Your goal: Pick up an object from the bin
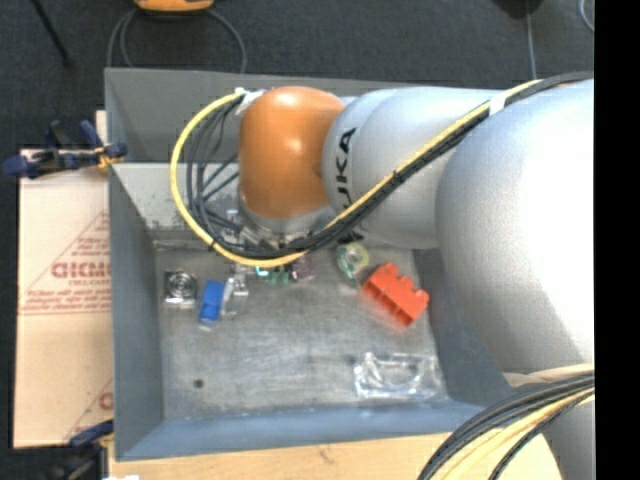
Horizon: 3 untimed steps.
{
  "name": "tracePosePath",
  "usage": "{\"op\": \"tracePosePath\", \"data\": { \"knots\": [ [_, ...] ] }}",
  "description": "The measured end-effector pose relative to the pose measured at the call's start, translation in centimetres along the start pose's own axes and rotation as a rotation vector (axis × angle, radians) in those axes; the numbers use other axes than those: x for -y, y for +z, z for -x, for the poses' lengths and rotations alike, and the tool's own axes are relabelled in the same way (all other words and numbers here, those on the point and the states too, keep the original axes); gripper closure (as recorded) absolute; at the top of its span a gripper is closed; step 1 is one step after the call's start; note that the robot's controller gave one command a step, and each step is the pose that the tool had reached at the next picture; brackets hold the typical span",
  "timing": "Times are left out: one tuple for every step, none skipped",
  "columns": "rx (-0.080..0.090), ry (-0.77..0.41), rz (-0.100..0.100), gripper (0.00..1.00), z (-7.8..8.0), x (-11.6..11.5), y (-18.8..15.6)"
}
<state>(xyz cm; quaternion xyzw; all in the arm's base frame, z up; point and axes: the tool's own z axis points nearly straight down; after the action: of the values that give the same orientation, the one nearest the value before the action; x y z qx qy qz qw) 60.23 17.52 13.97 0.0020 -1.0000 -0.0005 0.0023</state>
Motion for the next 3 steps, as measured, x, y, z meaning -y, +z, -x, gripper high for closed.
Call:
{"op": "tracePosePath", "data": {
  "knots": [
    [0.010, 0.311, 0.002, 0.00, 1.4, -0.8, 5.4],
    [0.008, 0.313, 0.002, 1.00, 1.4, -0.8, 5.6],
    [0.017, 0.253, 0.003, 1.00, 2.4, -0.8, -5.5]
  ]
}}
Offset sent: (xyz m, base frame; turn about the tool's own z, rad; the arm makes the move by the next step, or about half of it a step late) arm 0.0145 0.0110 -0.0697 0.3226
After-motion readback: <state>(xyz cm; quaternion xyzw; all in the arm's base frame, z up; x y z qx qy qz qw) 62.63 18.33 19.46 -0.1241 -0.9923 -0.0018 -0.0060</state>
